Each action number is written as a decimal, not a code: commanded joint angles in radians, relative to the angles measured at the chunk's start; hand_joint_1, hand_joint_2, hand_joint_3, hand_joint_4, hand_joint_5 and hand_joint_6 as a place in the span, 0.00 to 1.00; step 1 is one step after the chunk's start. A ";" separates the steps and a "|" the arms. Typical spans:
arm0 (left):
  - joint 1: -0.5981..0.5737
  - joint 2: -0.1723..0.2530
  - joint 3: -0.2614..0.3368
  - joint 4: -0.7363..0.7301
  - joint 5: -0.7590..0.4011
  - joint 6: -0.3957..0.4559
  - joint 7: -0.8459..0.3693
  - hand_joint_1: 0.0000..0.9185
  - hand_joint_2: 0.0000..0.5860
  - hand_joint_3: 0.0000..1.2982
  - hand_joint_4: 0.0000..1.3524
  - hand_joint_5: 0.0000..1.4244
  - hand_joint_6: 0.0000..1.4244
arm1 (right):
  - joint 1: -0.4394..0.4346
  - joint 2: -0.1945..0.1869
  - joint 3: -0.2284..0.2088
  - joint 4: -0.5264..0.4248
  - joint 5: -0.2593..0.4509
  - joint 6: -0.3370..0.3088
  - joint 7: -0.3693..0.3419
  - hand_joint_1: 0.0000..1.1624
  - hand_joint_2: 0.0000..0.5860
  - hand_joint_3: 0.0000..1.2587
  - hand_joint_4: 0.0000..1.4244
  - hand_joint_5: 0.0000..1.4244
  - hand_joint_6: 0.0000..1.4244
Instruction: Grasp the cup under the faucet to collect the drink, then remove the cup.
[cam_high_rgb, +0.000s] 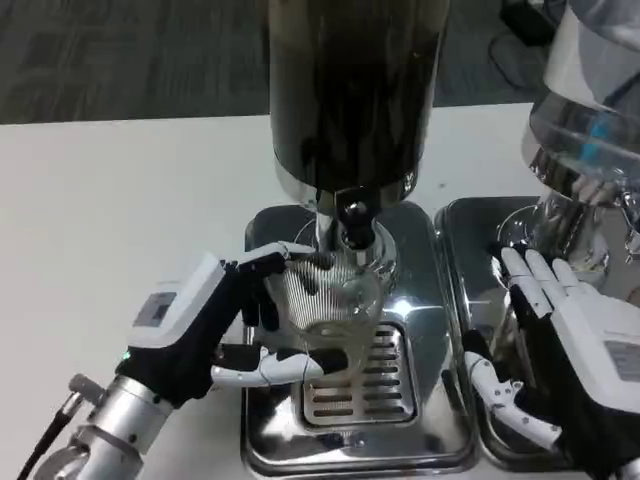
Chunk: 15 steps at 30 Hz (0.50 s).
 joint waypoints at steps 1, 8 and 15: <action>-0.055 -0.019 -0.020 0.029 0.006 -0.029 0.006 0.58 0.25 0.46 0.50 0.63 0.70 | 0.020 0.019 -0.002 -0.023 -0.014 0.011 -0.012 0.20 0.75 0.02 0.00 0.00 0.05; -0.113 -0.031 -0.052 0.091 0.031 -0.039 0.017 0.57 0.25 0.46 0.50 0.62 0.69 | 0.020 0.042 -0.003 -0.030 -0.045 0.025 -0.021 0.20 0.75 0.02 0.00 0.00 0.05; -0.139 -0.031 -0.078 0.130 0.042 -0.056 0.007 0.54 0.23 0.44 0.47 0.60 0.66 | 0.019 0.062 0.004 -0.027 -0.059 0.031 -0.021 0.20 0.75 0.02 0.00 0.00 0.05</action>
